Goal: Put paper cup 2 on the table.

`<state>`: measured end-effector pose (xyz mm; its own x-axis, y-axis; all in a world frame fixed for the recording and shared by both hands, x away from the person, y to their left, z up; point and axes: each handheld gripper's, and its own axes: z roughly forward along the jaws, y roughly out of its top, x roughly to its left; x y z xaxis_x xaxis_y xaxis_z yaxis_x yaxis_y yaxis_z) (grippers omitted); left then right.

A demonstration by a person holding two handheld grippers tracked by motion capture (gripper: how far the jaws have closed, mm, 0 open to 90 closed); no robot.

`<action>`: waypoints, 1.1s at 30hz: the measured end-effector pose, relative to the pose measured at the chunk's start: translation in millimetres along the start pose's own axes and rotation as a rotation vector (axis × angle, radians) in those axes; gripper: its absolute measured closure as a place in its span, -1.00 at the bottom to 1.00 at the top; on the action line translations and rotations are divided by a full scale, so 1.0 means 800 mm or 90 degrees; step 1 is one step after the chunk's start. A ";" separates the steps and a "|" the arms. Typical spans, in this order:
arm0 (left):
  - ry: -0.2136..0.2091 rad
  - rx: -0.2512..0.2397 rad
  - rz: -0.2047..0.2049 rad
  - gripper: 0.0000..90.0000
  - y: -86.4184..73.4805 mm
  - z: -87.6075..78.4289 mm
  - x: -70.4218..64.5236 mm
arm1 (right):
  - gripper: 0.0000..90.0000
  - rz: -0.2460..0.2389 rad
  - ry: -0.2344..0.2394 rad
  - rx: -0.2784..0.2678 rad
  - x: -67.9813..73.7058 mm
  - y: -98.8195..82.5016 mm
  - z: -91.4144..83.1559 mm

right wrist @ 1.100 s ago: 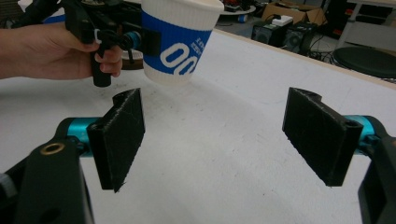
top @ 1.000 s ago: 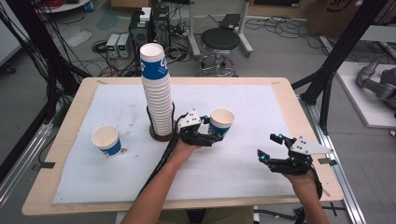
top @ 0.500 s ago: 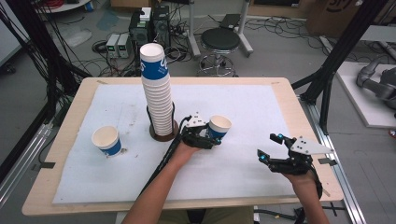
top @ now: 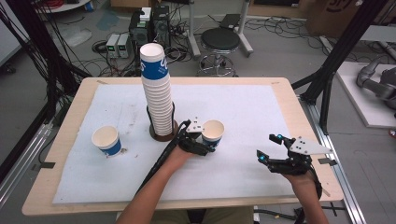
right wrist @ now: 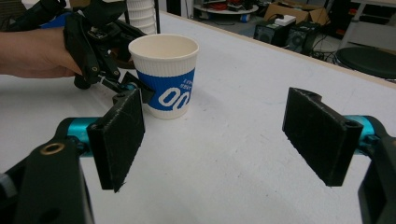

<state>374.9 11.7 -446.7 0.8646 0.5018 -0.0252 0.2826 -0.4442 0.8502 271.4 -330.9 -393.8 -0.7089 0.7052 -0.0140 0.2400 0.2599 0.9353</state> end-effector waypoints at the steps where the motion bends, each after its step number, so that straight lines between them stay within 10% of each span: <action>1: -0.001 0.001 0.002 -0.43 -0.001 0.000 0.000 | -0.52 -0.001 -0.001 0.000 0.000 0.000 0.000; 12: -0.013 -0.059 -0.049 -0.61 -0.018 -0.033 0.004 | -0.52 0.002 0.004 0.007 -0.001 -0.003 0.001; 33: 0.012 -0.254 -0.048 -0.61 -0.043 -0.159 0.003 | -0.52 -0.006 -0.008 0.007 0.000 -0.006 -0.003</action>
<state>314.1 122.5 -409.2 0.8388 0.5371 -0.0892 0.1582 -0.0837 0.9839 268.7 -333.2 -397.5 -0.7024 0.7113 -0.0270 0.2407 0.2731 0.9314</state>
